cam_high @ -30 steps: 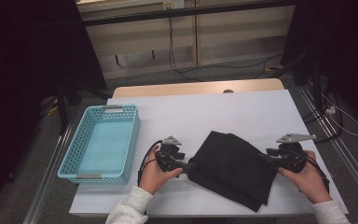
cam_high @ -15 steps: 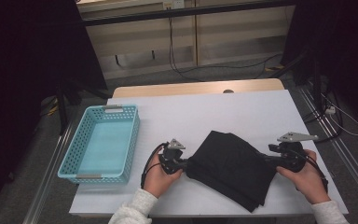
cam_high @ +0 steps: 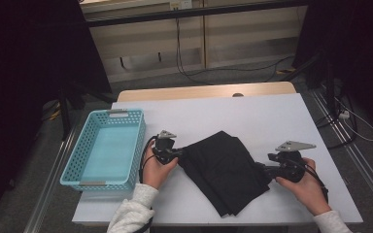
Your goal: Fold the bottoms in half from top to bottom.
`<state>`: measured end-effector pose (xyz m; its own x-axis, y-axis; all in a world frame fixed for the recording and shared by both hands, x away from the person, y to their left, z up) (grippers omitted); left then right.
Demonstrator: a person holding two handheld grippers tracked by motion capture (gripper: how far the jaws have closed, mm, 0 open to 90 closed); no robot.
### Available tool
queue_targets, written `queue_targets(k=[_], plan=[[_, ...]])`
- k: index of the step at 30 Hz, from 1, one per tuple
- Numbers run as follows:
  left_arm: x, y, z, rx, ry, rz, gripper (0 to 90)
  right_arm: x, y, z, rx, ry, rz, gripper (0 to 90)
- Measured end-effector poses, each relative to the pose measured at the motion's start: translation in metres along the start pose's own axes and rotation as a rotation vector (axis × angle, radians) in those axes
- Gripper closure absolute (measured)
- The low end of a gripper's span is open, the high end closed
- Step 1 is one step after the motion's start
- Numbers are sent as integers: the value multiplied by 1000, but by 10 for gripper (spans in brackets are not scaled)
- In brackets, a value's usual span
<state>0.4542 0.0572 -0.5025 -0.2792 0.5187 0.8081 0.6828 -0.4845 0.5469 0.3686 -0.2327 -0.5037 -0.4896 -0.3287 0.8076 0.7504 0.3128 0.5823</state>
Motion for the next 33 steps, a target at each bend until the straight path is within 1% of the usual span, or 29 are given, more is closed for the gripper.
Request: queue_targets(k=[2, 3, 5, 6, 8, 10, 12, 13, 14, 16, 17, 18, 21, 22, 23, 24, 25, 26, 28, 29, 30, 31, 33], plan=[[2, 1, -1, -5, 2, -4, 831, 0, 2, 7, 13, 13, -4, 472], [2, 1, -1, -9, 0, -2, 831, 0, 3, 9, 16, 17, -6, 476], [2, 1, -1, 3, 0, -9, 829, 2, 6, 12, 9, 20, -15, 476], [2, 0, 0, 3, -3, 1, 827, 3, 8, 14, 15, 25, -26, 475], [2, -1, 0, 8, -2, 4, 826, 3, 10, 19, 29, 39, -34, 471], [4, -1, 1, 18, 5, 6, 830, -1, 9, 23, 40, 43, -20, 471], [8, -1, 0, 26, 1, 0, 827, -5, 8, 24, 50, 46, -4, 477], [10, 0, 2, 32, 18, -9, 815, -8, 7, 25, 54, 44, 8, 487], [12, 0, 2, 31, 25, -7, 789, -10, 5, 25, 60, 42, 19, 493], [16, 3, 4, 47, 35, -30, 744, -12, 4, 25, 66, 38, 29, 493], [19, 6, 5, 53, 34, -51, 709, -13, 4, 25, 66, 36, 33, 493], [22, 7, 7, 54, 39, -57, 681, -13, 3, 24, 64, 36, 37, 494], [32, 15, 13, 78, 70, -121, 602, -15, 1, 21, 68, 24, 48, 511], [35, 17, 13, 85, 67, -132, 568, -15, 0, 20, 69, 21, 53, 512], [37, 20, 13, 87, 61, -151, 557, -15, 0, 20, 69, 19, 56, 510], [37, 21, 12, 83, 53, -157, 529, -16, -1, 19, 60, 26, 57, 510], [34, 22, 10, 79, 39, -147, 504, -16, -1, 19, 61, 28, 56, 511], [31, 23, 9, 81, 37, -141, 478, -16, -1, 19, 60, 29, 57, 510], [19, 22, 7, 72, 32, -104, 436, -16, -1, 20, 62, 31, 59, 511], [13, 21, 8, 78, 36, -90, 436, -16, -1, 20, 64, 30, 61, 511], [9, 19, 8, 73, 41, -70, 432, -16, -2, 20, 66, 26, 62, 511], [2, 15, 9, 83, 32, -40, 428, -16, -2, 20, 67, 26, 62, 511], [-3, 8, 12, 91, 25, -7, 447, -16, -2, 20, 71, 29, 61, 510]])
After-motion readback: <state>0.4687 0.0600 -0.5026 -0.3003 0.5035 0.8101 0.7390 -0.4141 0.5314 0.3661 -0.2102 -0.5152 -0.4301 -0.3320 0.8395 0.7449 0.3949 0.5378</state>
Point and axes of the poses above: each handheld gripper's, and its own axes: x roughly backward along the jaws, y roughly out of its top, z roughly to its left, the point moved 8 cm from there along -x, roughly forward along the jaws, and after that the axes turned 14 degrees about z, right-handed, at the moved point
